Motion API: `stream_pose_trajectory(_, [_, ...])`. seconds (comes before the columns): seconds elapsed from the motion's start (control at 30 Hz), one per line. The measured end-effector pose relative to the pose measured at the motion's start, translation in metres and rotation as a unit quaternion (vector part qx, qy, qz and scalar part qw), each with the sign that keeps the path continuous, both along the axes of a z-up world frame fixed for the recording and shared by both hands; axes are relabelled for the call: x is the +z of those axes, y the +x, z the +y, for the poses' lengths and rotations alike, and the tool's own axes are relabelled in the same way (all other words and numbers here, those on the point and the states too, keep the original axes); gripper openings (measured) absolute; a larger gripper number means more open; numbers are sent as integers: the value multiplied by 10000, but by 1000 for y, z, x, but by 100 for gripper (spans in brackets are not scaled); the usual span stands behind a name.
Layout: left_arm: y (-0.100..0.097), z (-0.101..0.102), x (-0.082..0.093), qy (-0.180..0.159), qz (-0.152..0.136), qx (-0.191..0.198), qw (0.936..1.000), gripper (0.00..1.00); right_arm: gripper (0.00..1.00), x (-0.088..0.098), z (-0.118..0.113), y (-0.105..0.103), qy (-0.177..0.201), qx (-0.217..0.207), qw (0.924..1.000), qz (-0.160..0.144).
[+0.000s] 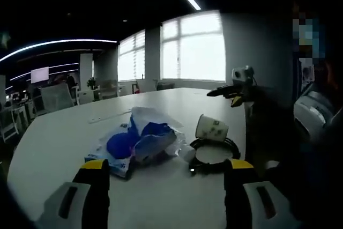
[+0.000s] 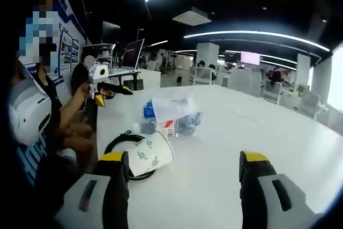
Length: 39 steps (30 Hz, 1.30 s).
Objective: Arrange the tabletop items into an orderly group along one side of the table until the central work area is clear of visible clutter.
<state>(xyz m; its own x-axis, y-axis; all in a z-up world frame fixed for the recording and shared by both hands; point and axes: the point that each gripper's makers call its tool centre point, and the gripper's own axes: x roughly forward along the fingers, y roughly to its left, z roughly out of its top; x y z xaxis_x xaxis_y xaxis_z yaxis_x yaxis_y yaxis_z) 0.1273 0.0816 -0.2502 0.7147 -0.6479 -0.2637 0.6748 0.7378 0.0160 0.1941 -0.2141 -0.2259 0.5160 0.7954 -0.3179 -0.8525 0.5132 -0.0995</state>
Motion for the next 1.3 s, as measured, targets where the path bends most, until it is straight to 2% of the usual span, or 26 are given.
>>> stream_pose_trajectory(0.17, [5, -2, -2, -6, 7, -88, 10000, 84, 81, 0, 10, 5, -32, 75, 10000, 9])
stream_pose_trajectory(0.33, [11, -2, -10, 161, 125, -107, 9997, 83, 79, 0, 21, 8, -158, 166, 9997, -21])
stream_pose_trajectory(0.83, [18, 4, -9, -9, 107, -6, 9999, 82, 79, 8, 30, 14, -148, 217, 9996, -86])
stream_pose_trajectory(1.0, [22, 3, -9, -11, 94, 0, 10000, 80, 78, 8, 35, 18, -154, 239, 9996, -71])
stream_pose_trajectory(1.07, [23, 2, -8, 7, 2, -39, 10000, 78, 78, 7, 38, 19, -184, 270, 9994, -72])
stream_pose_trajectory(1.3, [27, 2, -11, 38, 66, -19, 10000, 78, 77, 3, 46, 22, -227, 332, 9992, -31])
